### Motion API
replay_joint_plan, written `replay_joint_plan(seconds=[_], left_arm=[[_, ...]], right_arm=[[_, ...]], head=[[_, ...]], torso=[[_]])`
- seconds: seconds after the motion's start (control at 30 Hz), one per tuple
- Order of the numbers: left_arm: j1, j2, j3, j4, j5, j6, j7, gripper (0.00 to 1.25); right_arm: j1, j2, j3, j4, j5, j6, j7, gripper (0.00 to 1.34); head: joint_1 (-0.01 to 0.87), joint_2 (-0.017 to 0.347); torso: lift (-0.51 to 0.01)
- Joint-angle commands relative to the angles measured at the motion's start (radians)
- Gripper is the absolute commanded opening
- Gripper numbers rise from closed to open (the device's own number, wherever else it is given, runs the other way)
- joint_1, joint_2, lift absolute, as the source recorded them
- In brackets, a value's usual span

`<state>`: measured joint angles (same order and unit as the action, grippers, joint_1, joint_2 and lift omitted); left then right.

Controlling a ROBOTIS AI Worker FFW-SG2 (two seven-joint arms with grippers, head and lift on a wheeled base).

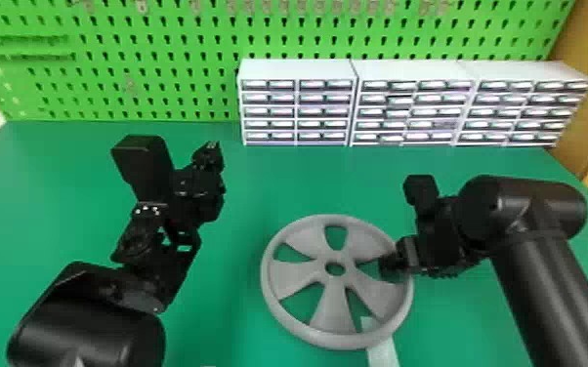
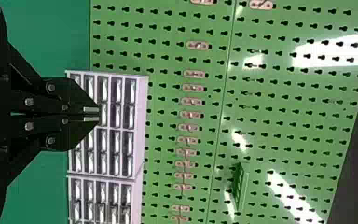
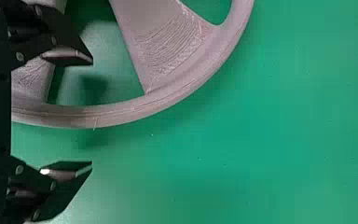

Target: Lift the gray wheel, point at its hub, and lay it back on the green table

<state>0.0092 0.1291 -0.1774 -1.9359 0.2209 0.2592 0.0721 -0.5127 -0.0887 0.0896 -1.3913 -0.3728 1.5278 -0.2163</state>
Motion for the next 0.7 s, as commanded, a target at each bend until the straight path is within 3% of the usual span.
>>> replay_joint_plan(seconds=[0.0, 0.4, 0.67], left_arm=[[0.000, 0.000, 0.001, 0.000, 0.000, 0.000, 0.000, 0.02], [0.002, 0.000, 0.001, 0.000, 0.000, 0.000, 0.000, 0.02], [0.000, 0.000, -0.001, 0.002, 0.000, 0.000, 0.000, 0.02]], right_arm=[[0.000, 0.000, 0.006, 0.000, -0.001, 0.000, 0.000, 1.06], [0.005, -0.006, 0.001, -0.005, -0.014, -0.012, 0.000, 1.08], [0.036, -0.017, -0.030, -0.103, -0.034, -0.064, 0.001, 1.08]], head=[[0.692, 0.048], [0.692, 0.048], [0.692, 0.048]], torso=[[-0.093], [-0.093], [-0.093]])
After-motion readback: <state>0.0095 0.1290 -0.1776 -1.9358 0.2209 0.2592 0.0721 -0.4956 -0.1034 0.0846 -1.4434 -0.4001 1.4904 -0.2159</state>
